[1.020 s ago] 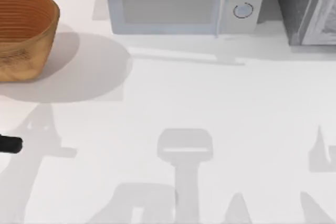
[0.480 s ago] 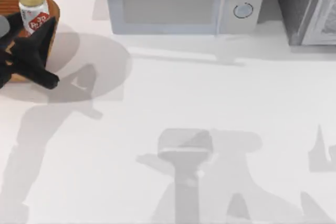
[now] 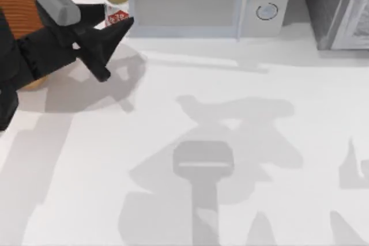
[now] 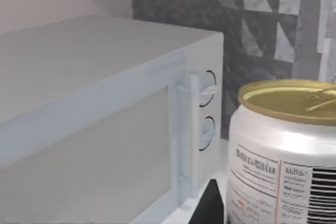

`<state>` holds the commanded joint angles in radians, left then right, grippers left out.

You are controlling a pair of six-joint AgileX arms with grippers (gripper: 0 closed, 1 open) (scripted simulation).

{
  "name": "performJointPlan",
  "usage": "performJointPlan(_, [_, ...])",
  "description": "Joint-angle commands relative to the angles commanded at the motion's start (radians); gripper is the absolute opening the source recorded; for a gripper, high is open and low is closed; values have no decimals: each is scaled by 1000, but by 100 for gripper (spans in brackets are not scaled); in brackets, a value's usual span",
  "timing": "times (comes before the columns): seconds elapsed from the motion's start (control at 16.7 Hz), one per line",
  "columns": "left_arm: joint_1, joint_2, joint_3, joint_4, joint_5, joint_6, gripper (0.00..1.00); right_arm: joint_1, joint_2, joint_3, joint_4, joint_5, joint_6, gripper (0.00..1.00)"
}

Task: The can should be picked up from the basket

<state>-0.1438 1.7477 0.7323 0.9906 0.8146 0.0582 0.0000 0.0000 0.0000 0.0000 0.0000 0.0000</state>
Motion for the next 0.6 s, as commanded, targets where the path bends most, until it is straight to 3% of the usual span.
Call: performJointPlan(0.6, [-37, 578, 264, 283, 426, 8, 0, 0, 0, 0, 0, 0, 0, 100])
